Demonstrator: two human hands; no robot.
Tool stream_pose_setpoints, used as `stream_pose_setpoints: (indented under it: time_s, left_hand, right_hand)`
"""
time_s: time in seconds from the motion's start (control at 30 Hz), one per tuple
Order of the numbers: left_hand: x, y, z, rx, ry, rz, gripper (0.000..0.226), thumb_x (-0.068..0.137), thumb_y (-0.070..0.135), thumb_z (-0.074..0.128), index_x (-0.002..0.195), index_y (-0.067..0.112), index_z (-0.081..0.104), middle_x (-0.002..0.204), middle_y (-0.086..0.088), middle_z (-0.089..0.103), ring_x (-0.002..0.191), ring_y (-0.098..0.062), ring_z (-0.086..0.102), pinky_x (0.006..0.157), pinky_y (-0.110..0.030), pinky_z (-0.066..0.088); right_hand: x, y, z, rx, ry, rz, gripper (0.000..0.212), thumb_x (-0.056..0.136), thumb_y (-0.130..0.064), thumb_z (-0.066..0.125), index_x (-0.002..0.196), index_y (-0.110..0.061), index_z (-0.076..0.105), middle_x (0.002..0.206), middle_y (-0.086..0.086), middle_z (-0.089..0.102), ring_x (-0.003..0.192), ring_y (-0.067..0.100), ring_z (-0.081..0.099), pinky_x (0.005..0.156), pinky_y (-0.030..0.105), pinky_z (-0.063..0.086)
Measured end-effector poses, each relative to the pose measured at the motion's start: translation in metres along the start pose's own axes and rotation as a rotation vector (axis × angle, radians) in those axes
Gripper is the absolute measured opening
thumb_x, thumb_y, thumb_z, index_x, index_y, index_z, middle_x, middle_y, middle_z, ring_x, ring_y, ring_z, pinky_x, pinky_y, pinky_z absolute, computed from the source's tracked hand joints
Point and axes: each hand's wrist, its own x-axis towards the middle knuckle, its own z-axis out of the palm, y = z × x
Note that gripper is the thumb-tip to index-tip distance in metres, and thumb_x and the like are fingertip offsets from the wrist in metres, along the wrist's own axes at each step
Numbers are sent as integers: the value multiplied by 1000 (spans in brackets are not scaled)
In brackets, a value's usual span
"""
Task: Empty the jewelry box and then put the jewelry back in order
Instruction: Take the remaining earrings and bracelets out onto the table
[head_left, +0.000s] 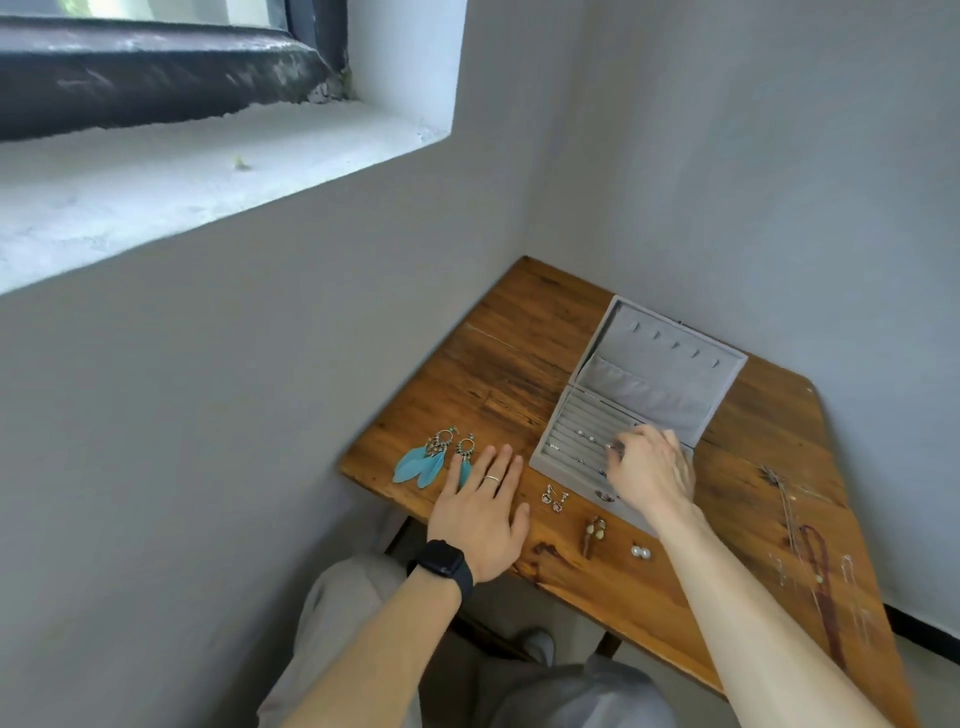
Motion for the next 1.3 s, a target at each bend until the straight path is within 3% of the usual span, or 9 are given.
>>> stream_pose_setpoints:
  time_s: [0.23,0.4,0.57,0.67,0.8,0.97,1.1,1.2,1.3]
  left_hand:
    - [0,-1,-2,-11,1,11,67,101,52,10,160,20,7,168,1,6,154,-18,-2,123,-52,-5]
    - [-1,0,-3,-8,12,11,67,101,51,11,160,19,9,168,1,8,154,-18,-1,123,-52,-5]
    - [-1,1,-3,5,14,5,68,101,51,11,160,19,12,167,1,10,154,-18,2,123,-52,-7]
    - [-1,1,-3,26,6,-3,68,100,52,9,160,20,12,167,1,11,154,-17,3,122,-52,-9]
    - [-2,3,-4,61,-6,-12,68,99,52,6,160,23,12,167,3,12,154,-17,5,122,-54,-7]
    - [-4,8,-13,154,7,-25,66,98,53,14,155,25,32,161,2,32,150,-22,24,120,-54,-6]
    - [4,18,-25,169,165,28,48,97,45,42,135,22,59,138,0,60,128,-24,54,119,-55,20]
    - [26,36,-37,99,291,88,36,92,36,58,122,17,67,124,-3,68,115,-26,62,111,-52,35]
    - [58,59,-49,61,297,160,33,91,35,60,120,19,66,120,-5,68,112,-27,62,103,-46,42]
  right_hand:
    - [3,-2,3,87,40,-1,28,96,-29,62,121,-20,70,127,1,65,118,24,51,92,42,50]
    - [-9,-1,-9,225,80,25,15,93,-30,68,106,-26,72,109,-3,70,108,23,52,86,36,48]
    - [-61,3,-23,748,125,201,4,89,-34,72,88,-37,70,84,-22,69,86,-2,63,67,12,39]
    - [-107,11,-17,1063,116,315,11,90,-31,70,88,-41,69,84,-18,74,73,-1,67,63,21,45]
    - [-155,24,5,1203,165,403,16,92,-21,66,85,-35,68,78,-5,75,54,7,57,59,32,44]
    - [-174,38,23,1228,241,428,19,93,-13,67,82,-29,67,76,-4,73,56,5,59,53,24,45]
    - [-173,33,28,1157,295,375,18,90,-13,70,79,-28,66,72,-10,72,59,4,64,51,13,43]
    - [-174,34,35,1112,326,356,21,87,-13,72,78,-30,65,71,-14,69,63,7,65,54,17,46]
    - [-175,34,38,1084,370,319,23,84,-12,74,76,-32,66,74,-17,69,70,6,67,57,10,43]
